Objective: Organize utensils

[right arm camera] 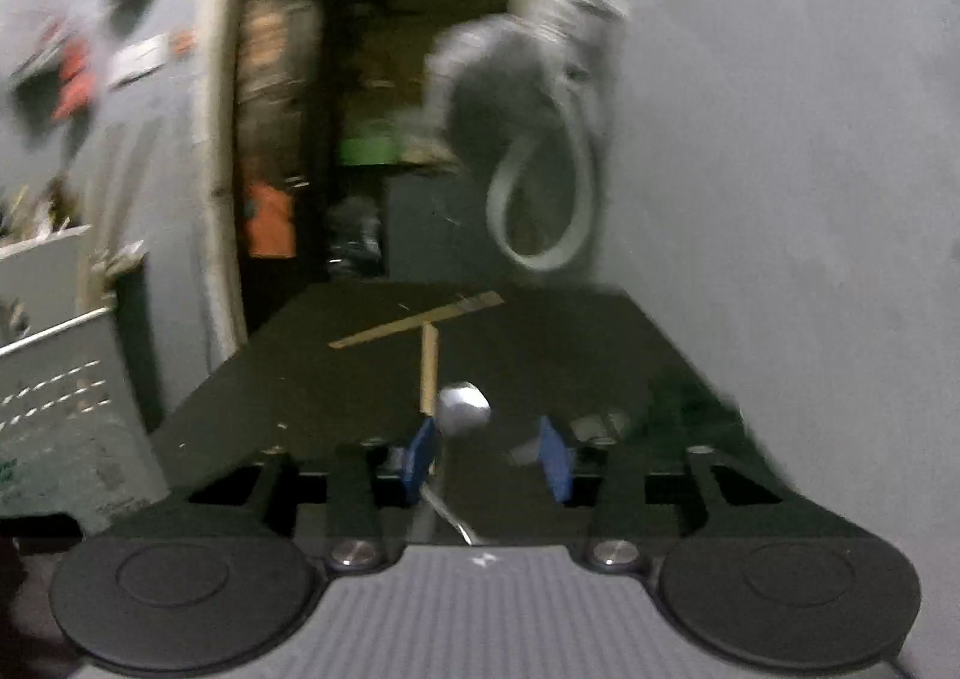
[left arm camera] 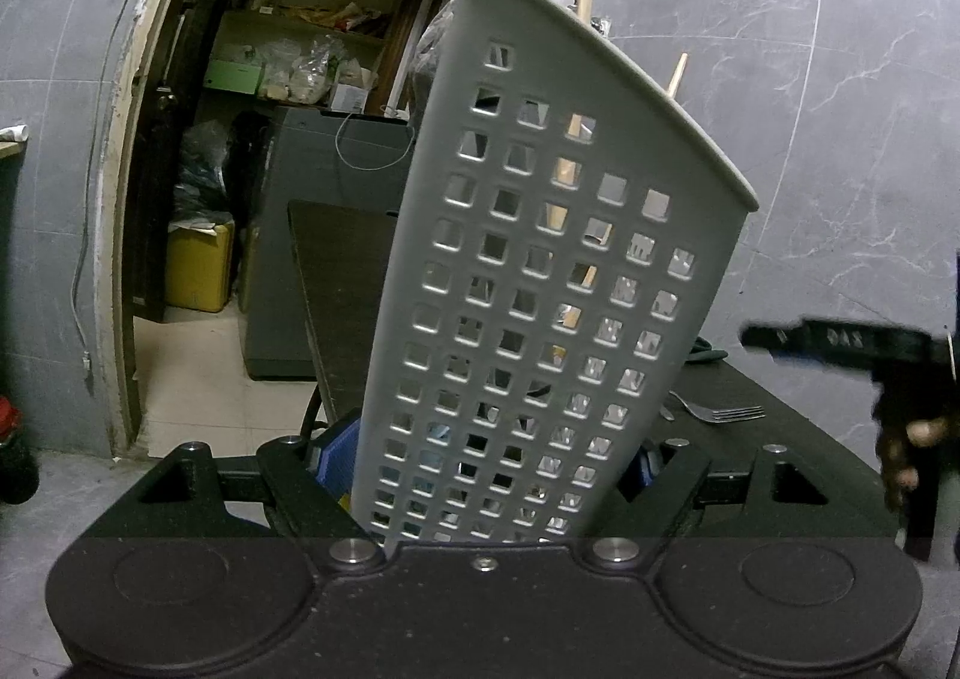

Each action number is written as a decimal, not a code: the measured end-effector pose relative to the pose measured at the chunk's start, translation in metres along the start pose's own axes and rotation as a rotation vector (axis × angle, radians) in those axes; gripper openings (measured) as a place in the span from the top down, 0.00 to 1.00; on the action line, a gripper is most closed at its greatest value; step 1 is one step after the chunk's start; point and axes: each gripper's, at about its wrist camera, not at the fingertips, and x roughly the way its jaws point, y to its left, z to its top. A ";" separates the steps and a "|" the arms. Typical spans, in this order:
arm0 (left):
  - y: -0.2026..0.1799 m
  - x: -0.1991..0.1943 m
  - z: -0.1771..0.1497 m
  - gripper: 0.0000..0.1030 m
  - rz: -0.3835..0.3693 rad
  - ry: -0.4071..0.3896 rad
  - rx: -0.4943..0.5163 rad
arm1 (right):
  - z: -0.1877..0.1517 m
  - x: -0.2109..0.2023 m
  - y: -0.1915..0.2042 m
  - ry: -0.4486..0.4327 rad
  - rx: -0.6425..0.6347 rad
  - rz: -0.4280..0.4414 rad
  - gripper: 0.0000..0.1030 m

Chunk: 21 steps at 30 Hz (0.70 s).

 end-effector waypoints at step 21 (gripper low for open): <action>-0.001 -0.001 0.001 0.21 0.005 0.002 0.002 | -0.053 0.024 -0.044 0.139 0.488 -0.041 0.84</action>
